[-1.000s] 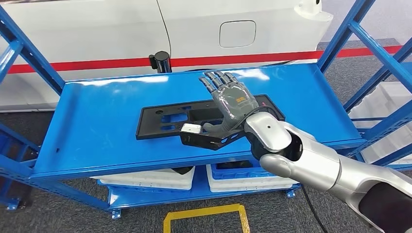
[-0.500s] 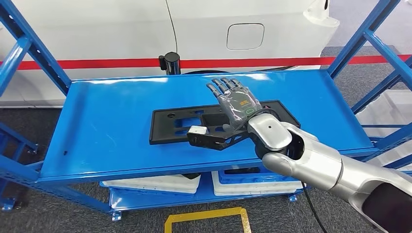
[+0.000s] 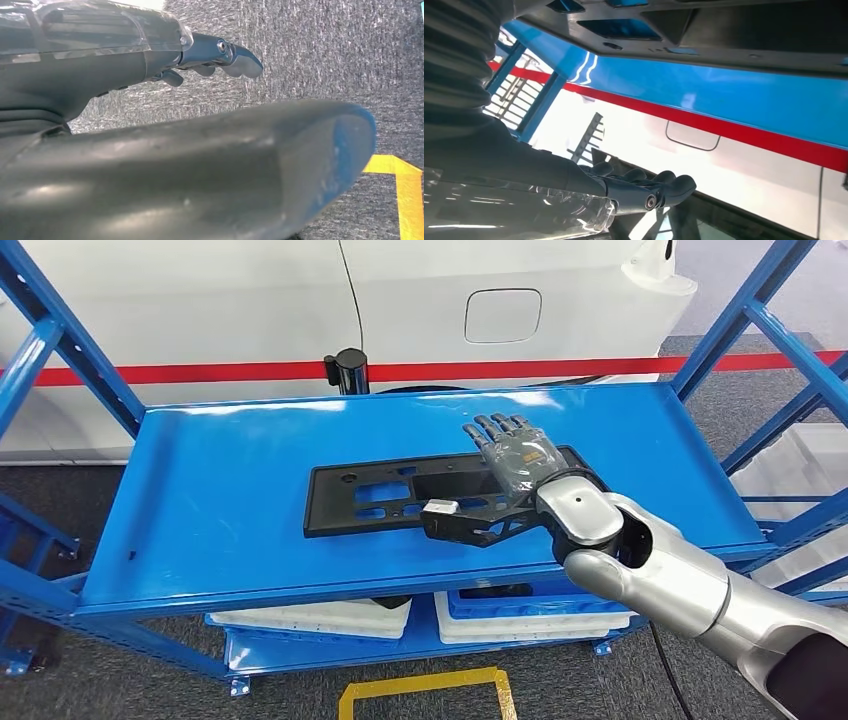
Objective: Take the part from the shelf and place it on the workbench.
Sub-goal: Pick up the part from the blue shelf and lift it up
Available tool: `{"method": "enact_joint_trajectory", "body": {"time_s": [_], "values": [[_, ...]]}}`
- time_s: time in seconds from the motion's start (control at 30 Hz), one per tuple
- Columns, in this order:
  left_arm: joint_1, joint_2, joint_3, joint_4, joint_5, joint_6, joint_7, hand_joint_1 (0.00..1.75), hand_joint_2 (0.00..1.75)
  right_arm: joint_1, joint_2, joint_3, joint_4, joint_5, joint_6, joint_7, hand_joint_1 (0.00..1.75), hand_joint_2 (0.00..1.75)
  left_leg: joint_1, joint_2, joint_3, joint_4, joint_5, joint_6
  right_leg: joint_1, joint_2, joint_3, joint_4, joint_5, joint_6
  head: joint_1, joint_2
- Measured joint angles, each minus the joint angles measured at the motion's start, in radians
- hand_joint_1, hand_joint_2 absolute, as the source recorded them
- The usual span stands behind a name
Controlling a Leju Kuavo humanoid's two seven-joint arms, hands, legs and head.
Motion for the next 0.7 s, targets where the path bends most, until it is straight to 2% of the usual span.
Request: {"method": "enact_joint_trajectory", "body": {"time_s": [0.33, 0.57, 0.7], "values": [[0.0, -0.003, 0.0, 0.0, 0.002, 0.01, -0.006, 0.0, 0.0, 0.032, -0.016, -0.045, -0.01, 0.008, -0.001, 0.0, 0.0, 1.75, 0.0, 0.0, 0.005, -0.004, 0.0, 0.0, 0.0, 0.0, 0.003, 0.0, -0.001, 0.0, 0.0, 0.0], [0.0, -0.003, 0.0, 0.0, -0.005, 0.013, -0.042, 0.0, 0.0, 0.047, -0.017, -0.066, -0.019, 0.01, -0.006, 0.0, 0.0, 1.75, 0.0, 0.002, 0.006, -0.005, 0.0, 0.0, 0.0, 0.0, 0.003, 0.0, -0.001, 0.0, 0.0, 0.0], [-0.001, -0.007, 0.0, 0.001, -0.02, 0.018, -0.042, 0.0, 0.0, 0.063, -0.017, -0.073, -0.023, -0.006, -0.057, 0.0, 0.0, 1.75, 0.0, 0.002, 0.007, -0.005, 0.0, 0.0, 0.0, 0.001, 0.004, 0.0, -0.002, 0.0, 0.0, 0.0]]}}
